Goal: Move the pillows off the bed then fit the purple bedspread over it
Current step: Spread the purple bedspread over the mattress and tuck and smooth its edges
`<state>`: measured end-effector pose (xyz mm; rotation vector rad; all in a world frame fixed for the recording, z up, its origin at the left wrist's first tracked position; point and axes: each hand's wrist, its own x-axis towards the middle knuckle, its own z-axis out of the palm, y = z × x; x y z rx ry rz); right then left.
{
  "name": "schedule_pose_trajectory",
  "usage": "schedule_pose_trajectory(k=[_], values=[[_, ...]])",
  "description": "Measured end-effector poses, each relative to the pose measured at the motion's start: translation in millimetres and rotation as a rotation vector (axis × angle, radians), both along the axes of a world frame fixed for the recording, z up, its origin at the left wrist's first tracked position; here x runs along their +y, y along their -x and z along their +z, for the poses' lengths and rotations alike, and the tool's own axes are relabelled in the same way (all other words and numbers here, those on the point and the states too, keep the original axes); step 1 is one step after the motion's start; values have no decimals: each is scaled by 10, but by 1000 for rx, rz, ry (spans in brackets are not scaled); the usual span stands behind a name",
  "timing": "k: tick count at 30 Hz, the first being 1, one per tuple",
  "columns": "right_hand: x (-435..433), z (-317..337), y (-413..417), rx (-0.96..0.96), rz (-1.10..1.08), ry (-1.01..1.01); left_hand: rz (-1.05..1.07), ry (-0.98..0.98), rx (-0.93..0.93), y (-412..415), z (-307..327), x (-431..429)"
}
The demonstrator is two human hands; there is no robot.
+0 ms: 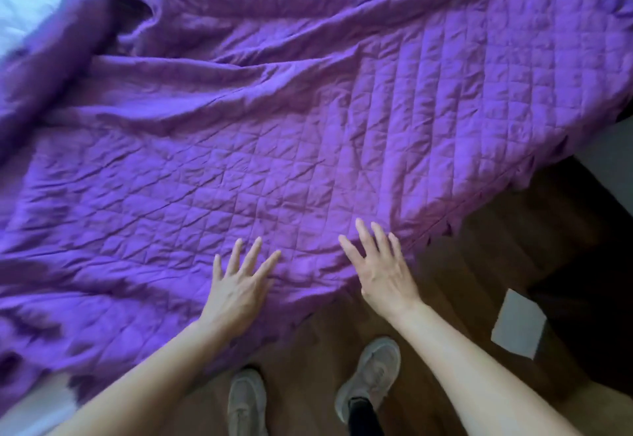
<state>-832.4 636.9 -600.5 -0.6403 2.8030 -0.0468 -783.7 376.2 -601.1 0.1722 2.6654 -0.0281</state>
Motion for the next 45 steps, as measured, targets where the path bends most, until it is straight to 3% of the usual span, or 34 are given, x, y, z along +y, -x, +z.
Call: schedule_pose_trajectory(k=[2,4,7,13,16,22,29,38,45], values=[[-341,12,-106,-110,69,-65,120,14,-102,-145,-27,-425],[-654,66,-220,-237,-23,-172,114,-7,-201,-321,-38,-839],[-1011,144,-443,-202,-145,-165,38,-41,-180,-447,112,-1225],[-2058,285,-1200,-193,85,-11,56,-34,-166,-1056,244,-2110],[-2366,385,-1389,-317,49,-99,44,-68,-162,-1268,282,-2318],[-2793,521,-1708,-204,82,-44,123,-227,127,-1763,578,-2557],[-3114,718,-2372,-117,144,-8,391,-137,55,-2953,699,-3200],[-3842,930,-3016,-111,225,15,437,-25,109,-3595,941,-4017],[-4854,888,-3270,-98,194,30,332,33,63,-3622,876,-4904]])
